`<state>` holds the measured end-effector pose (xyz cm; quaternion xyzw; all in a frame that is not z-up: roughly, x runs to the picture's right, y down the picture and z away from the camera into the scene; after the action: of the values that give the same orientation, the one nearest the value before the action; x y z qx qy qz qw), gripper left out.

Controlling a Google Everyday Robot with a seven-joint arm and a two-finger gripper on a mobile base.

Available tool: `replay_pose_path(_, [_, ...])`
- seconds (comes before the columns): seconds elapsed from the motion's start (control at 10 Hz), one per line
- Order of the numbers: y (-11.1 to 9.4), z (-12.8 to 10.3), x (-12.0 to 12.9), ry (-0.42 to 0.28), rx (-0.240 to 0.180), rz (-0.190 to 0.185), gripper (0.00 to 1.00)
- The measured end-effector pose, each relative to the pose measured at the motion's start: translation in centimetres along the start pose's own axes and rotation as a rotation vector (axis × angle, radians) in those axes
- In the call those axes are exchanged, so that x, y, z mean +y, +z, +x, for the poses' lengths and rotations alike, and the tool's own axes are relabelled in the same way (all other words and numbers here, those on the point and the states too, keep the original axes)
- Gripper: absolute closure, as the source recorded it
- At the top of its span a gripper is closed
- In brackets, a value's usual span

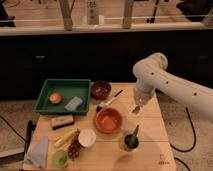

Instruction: Place fork in paper cup

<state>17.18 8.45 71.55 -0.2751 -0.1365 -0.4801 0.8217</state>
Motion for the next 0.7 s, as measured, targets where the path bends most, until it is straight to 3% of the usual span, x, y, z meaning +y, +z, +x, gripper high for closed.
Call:
replay_pose_path(0.4, [0.5,-5.8,-2.9,-0.203,-0.011,-0.013,1.00])
replay_pose_path(0.7, [0.8,-7.4,-3.5,-0.271,0.002,-0.021,1.00])
